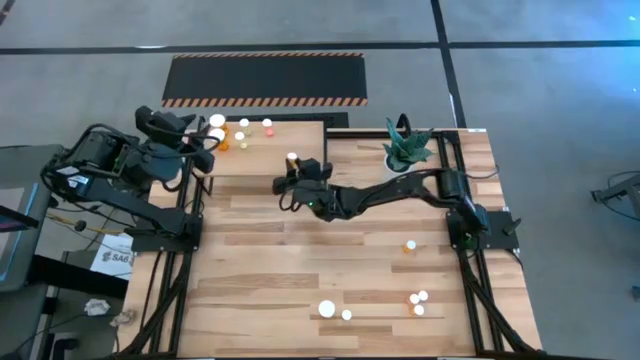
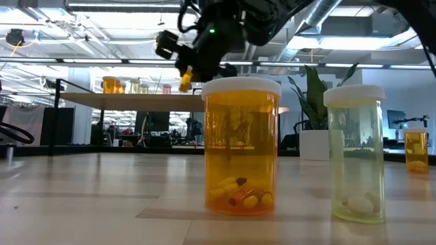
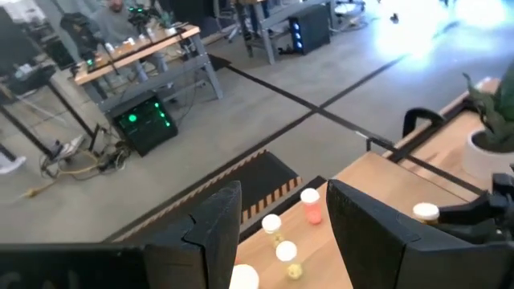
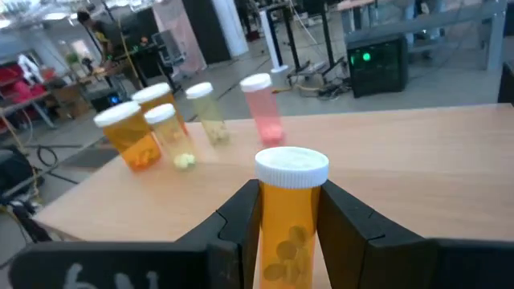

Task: Pick and place medicine bottles onto shelf by color
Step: Put the top small orange pill bottle on the shelf

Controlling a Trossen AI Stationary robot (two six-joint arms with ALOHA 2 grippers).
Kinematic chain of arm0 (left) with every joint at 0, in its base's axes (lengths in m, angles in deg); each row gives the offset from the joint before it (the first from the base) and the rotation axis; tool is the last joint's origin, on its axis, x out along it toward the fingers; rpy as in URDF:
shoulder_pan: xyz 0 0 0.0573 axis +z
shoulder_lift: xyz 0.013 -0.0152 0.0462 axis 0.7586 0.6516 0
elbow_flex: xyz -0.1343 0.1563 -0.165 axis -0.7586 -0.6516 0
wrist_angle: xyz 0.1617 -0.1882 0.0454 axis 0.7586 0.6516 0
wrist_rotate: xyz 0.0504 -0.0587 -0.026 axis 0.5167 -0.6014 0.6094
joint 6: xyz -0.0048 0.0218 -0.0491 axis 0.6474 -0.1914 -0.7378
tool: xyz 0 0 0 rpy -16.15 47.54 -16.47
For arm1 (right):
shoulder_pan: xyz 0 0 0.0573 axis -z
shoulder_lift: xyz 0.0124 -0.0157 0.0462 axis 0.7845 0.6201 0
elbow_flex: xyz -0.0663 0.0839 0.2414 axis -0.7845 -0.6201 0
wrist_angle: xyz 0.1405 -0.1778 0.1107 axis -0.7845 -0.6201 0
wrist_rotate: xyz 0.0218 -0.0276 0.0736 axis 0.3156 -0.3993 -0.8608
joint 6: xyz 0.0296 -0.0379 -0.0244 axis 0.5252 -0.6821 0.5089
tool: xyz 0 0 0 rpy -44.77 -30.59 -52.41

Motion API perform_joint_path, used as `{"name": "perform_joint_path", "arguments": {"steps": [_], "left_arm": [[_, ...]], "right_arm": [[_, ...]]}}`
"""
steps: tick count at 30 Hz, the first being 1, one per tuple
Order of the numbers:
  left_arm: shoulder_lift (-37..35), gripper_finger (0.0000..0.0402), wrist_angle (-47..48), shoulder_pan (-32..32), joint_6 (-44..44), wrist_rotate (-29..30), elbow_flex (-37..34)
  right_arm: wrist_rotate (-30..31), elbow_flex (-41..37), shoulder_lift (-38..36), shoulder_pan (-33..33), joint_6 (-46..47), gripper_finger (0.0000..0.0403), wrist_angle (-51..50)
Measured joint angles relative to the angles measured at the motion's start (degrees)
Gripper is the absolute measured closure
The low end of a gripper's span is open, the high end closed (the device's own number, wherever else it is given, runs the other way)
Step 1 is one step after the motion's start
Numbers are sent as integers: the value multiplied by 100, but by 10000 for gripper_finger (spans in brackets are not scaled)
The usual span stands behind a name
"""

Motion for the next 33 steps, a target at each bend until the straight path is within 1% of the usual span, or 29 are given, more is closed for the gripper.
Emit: {"name": "perform_joint_path", "arguments": {"steps": [5, 9, 13, 19, 24, 28, 30, 33], "left_arm": [[-96, 228, -1, 0, 246, -183, 0], [-170, 228, 2, 0, 246, -183, 0], [-246, 228, 4, 0, 184, -211, 0], [-338, 228, 5, 0, 133, -259, 0], [-344, 228, 5, 2, 128, -238, 0], [-337, 228, 6, 2, 128, -243, 0], [-340, 228, 6, 0, 128, -244, 0], [-342, 228, 6, 2, 128, -244, 0]], "right_arm": [[-50, 449, 246, 0, -557, 280, 133], [-45, 708, 290, 6, -1074, 280, 146], [-52, 899, 334, 48, -1330, 280, 59], [-17, 937, 288, -47, -1221, 280, 111], [123, 935, 288, -202, -813, 280, 21], [154, 935, 323, -206, -948, 280, -68], [151, 932, 336, -162, -948, 280, -154], [163, 932, 336, -115, -674, 280, -477]]}}
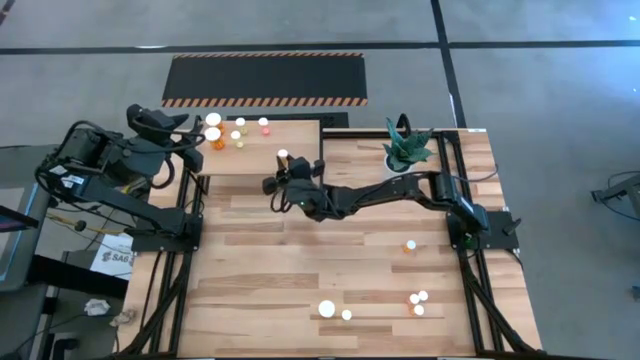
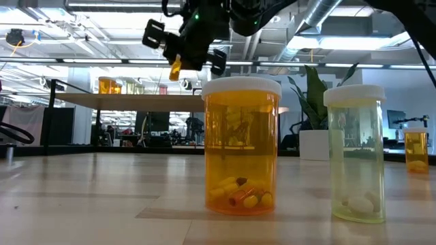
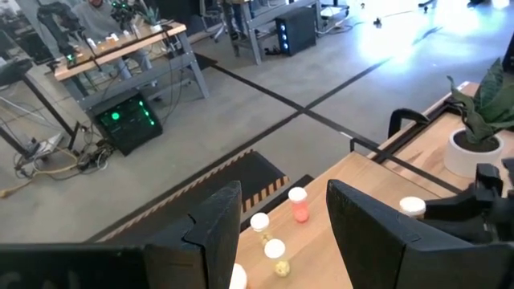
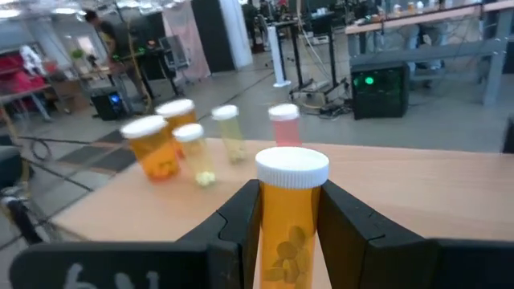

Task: Pick and place medicine bottles onto shelf by color
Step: Put the top small orange pill bottle on the shelf

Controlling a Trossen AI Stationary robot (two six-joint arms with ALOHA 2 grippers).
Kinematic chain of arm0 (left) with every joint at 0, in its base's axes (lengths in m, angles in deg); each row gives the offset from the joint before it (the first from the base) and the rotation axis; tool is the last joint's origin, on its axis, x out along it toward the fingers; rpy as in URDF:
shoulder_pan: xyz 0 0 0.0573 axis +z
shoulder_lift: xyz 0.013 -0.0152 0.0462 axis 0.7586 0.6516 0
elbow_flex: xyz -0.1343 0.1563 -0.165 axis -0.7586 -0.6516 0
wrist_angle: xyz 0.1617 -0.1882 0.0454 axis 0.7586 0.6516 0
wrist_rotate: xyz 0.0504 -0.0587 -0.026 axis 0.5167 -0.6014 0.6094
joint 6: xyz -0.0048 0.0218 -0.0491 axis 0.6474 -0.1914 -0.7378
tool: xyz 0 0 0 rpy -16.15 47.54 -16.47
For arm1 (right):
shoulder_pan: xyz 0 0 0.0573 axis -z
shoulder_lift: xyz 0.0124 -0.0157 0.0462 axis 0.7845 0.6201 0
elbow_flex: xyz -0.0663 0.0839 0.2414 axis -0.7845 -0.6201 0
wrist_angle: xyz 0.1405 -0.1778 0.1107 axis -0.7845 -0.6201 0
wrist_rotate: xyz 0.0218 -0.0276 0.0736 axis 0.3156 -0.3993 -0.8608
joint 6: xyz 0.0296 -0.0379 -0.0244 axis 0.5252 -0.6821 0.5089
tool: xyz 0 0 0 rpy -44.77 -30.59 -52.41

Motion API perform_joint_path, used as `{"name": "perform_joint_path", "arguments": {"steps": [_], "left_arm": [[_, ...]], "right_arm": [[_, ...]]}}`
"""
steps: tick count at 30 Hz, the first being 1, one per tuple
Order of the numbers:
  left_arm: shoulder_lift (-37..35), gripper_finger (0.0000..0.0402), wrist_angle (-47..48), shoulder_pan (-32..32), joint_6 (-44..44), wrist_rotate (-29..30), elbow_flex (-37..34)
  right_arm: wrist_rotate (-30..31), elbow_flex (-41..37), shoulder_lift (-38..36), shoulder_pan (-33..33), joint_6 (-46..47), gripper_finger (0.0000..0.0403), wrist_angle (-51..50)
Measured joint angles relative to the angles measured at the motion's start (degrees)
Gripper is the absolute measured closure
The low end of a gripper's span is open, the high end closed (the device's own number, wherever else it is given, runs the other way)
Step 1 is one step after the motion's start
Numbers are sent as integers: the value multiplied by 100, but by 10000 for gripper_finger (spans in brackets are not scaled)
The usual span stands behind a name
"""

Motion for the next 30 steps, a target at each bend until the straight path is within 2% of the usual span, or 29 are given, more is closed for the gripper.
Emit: {"name": "perform_joint_path", "arguments": {"steps": [23, 30], "left_arm": [[2, 228, 2, -2, -50, -37, 0], [2, 228, 5, -2, -50, -37, 0]], "right_arm": [[82, -7, 2, 52, 39, 280, -363], [92, -273, 2, 93, 292, 280, -321]]}}
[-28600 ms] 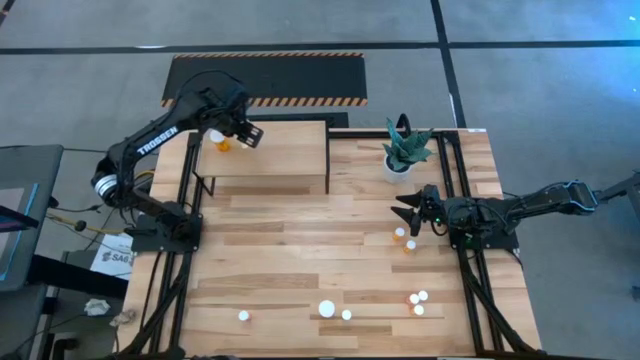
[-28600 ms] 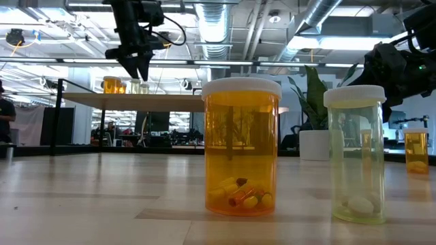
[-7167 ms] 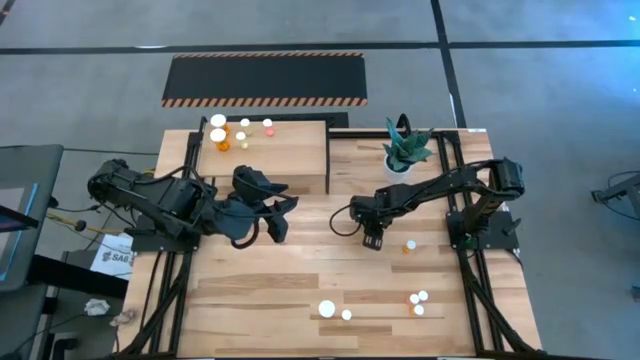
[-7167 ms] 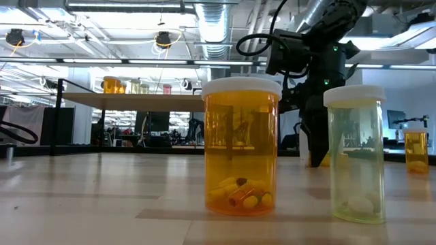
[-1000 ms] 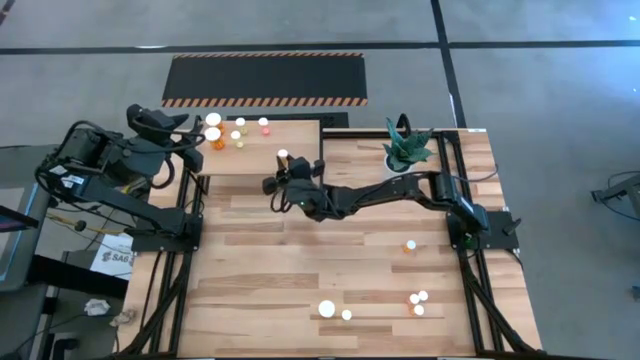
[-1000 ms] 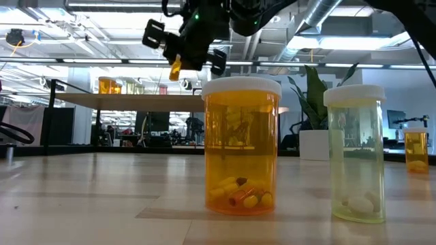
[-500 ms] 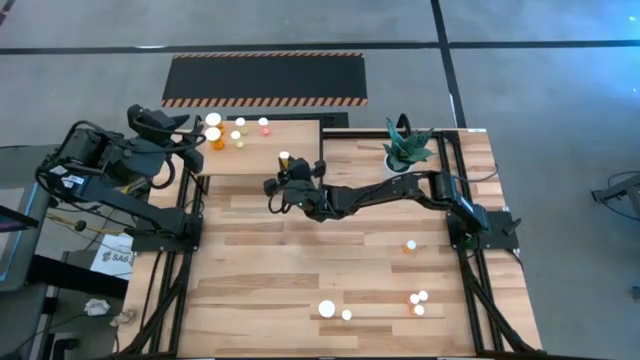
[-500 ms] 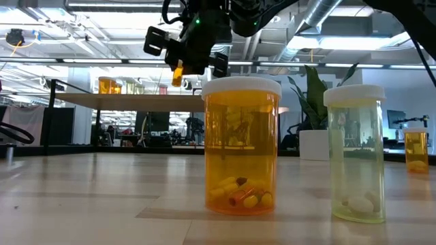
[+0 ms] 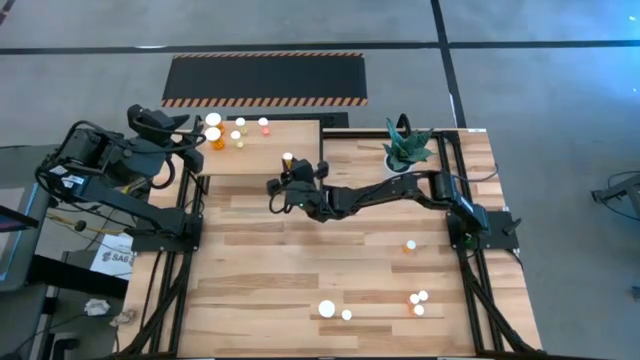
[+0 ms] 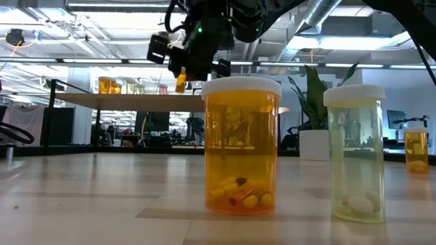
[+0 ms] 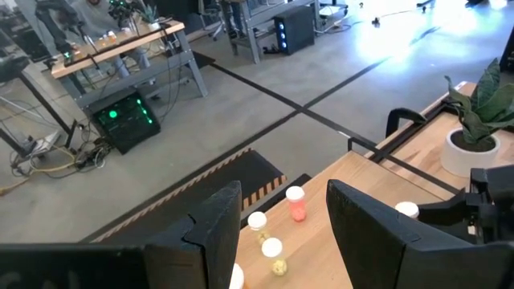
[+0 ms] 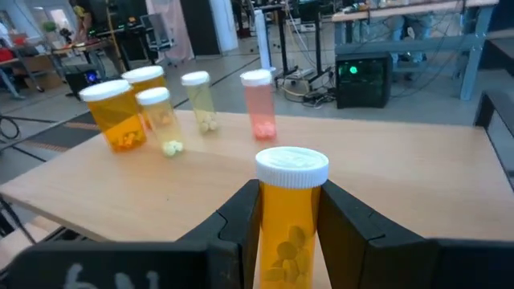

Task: Pick and place medicine bottles onto shelf by color
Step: Put the top small orange pill bottle on the shelf

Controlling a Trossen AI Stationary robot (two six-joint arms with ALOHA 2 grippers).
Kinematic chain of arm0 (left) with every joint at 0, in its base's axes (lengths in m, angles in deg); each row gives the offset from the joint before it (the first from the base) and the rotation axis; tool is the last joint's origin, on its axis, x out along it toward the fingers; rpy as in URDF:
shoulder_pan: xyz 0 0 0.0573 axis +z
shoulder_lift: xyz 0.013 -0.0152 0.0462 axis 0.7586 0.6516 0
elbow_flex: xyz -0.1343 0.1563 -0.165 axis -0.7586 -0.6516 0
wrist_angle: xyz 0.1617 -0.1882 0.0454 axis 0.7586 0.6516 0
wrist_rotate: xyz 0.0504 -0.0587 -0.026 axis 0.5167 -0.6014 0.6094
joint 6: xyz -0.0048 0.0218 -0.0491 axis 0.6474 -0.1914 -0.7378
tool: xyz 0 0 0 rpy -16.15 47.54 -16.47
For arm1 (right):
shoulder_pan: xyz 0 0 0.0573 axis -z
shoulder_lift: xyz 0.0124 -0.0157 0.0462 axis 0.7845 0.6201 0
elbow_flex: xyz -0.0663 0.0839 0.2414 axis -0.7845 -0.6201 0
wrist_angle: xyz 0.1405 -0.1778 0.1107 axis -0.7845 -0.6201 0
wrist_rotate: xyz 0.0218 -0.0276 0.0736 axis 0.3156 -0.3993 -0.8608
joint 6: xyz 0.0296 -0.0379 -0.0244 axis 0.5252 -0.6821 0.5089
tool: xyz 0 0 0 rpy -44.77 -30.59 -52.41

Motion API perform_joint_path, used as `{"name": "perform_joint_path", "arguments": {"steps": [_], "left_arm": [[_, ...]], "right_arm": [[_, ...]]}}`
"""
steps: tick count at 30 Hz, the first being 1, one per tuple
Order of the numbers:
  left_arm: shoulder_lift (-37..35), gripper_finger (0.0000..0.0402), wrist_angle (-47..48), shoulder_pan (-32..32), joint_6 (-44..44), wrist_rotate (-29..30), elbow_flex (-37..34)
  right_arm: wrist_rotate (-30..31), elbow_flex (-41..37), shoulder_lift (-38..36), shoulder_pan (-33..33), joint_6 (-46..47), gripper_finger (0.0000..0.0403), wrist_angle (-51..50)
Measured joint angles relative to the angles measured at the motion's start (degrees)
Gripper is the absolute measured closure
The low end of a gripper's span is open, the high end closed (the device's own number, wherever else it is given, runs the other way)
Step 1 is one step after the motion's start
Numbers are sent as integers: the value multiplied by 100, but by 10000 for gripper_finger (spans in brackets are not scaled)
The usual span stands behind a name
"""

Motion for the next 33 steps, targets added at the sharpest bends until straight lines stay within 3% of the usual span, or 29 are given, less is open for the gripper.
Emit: {"name": "perform_joint_path", "arguments": {"steps": [20, 33], "left_arm": [[4, 228, 2, 0, -49, -131, 0], [15, 228, 11, 0, -58, -197, 0]], "right_arm": [[-28, -57, 0, 76, -57, 278, 12], [-195, -55, 0, 81, -65, 236, 3]]}}
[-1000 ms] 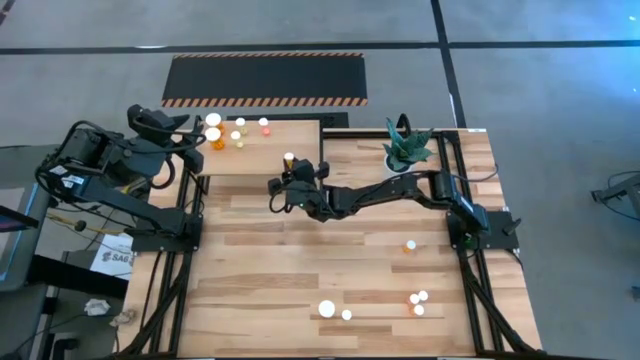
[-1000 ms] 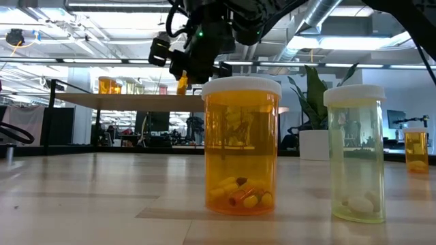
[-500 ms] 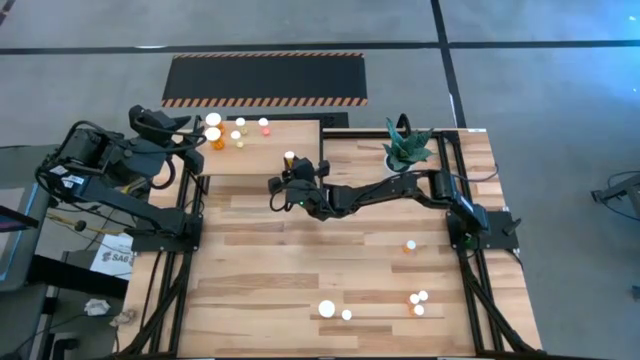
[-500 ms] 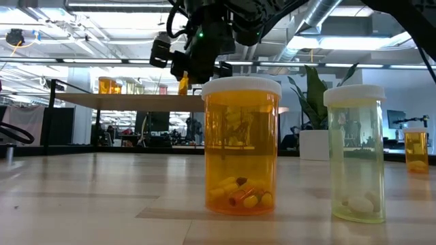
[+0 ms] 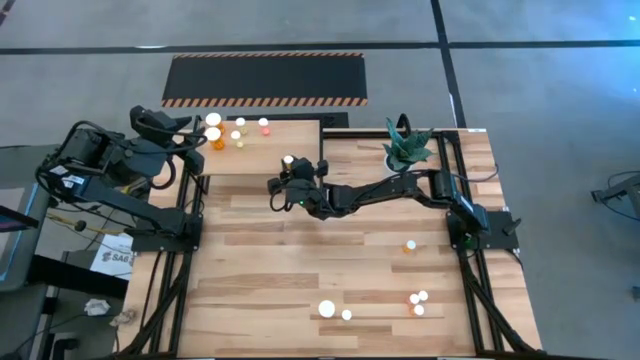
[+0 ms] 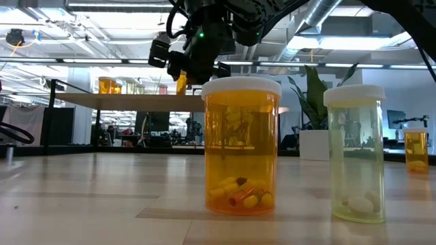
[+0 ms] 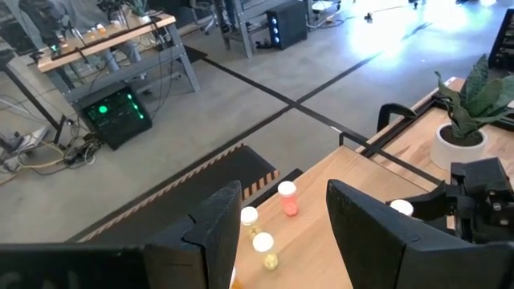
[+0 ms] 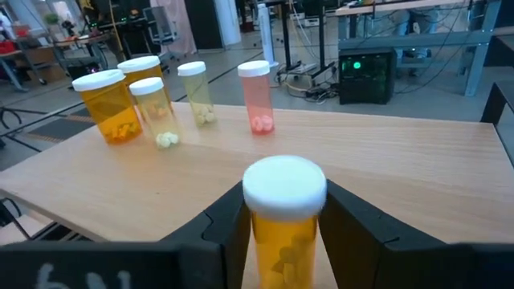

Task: Pick and place medicine bottles onto shelf by color
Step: Put the top small orange pill bottle on the shelf

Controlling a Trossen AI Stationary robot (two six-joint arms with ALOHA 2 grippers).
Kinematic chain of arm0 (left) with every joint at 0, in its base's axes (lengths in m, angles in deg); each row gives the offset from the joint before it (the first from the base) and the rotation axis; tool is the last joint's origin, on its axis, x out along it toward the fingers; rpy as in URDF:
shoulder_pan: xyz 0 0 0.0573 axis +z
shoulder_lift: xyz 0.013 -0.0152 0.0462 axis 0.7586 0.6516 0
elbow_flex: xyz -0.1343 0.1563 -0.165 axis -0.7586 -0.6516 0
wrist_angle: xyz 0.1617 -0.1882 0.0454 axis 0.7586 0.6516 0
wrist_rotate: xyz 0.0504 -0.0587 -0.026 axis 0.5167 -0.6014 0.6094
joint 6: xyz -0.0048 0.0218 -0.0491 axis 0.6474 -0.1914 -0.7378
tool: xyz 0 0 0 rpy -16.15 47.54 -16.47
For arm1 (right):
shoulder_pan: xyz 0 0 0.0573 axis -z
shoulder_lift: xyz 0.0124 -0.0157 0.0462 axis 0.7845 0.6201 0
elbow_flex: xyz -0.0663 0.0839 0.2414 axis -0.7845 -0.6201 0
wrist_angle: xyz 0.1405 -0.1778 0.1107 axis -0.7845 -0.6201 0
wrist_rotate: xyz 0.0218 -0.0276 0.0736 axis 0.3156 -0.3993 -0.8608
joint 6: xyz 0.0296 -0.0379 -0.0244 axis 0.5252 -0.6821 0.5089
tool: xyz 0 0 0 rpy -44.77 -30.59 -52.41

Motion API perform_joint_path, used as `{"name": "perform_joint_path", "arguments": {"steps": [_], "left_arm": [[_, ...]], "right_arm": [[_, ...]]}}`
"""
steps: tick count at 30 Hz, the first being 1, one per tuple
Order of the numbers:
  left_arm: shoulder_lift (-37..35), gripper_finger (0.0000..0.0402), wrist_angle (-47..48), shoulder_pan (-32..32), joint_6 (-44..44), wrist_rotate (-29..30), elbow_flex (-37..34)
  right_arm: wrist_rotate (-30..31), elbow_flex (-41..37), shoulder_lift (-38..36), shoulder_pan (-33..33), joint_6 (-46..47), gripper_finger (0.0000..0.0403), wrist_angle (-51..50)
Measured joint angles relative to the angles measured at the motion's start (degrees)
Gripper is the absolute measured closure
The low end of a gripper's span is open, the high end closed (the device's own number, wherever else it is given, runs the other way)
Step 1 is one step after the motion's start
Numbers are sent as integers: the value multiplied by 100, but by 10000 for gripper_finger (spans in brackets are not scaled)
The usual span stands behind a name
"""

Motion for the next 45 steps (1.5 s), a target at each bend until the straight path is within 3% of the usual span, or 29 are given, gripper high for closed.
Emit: {"name": "perform_joint_path", "arguments": {"steps": [18, 45], "left_arm": [[0, 228, 308, 1, -200, -15, 0], [-4, 228, 623, 2, -290, -9, 0]], "right_arm": [[-137, 0, 0, 0, -2, 183, 2], [-260, 13, -109, -8, -176, 178, 29]]}}
